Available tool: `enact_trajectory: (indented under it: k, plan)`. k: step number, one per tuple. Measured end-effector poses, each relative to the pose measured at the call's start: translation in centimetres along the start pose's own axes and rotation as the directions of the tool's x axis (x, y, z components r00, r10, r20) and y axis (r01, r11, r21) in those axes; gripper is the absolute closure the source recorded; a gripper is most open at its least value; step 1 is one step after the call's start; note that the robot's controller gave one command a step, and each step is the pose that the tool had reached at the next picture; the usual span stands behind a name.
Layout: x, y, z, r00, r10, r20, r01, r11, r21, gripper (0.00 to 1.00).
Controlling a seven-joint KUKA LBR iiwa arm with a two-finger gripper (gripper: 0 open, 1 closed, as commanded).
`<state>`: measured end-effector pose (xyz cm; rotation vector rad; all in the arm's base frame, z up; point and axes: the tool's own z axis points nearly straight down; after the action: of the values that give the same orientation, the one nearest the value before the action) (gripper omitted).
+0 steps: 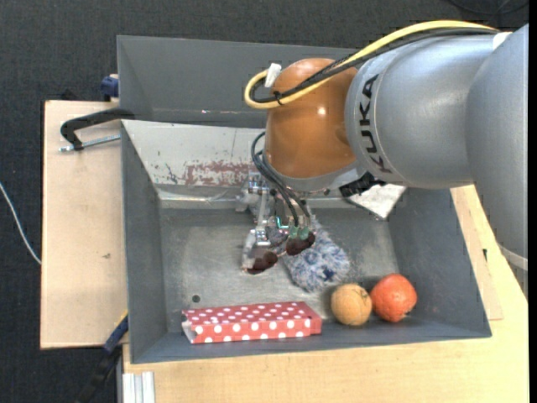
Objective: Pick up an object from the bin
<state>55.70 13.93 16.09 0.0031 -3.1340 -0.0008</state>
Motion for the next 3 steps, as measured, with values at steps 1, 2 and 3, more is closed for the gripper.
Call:
enact_trajectory:
  k: [1,2,3]
  plan:
    - [-0.2,-0.3,0.0,1.000,-0.026,0.011,0.026,1.000,-0.001,0.00]
    - [0.0,-5.0,8.4,0.951,-0.308,0.006,0.308,0.951,0.003,0.00]
    - [0.1,-5.9,3.0,0.889,-0.457,0.010,0.457,0.889,0.003,0.00]
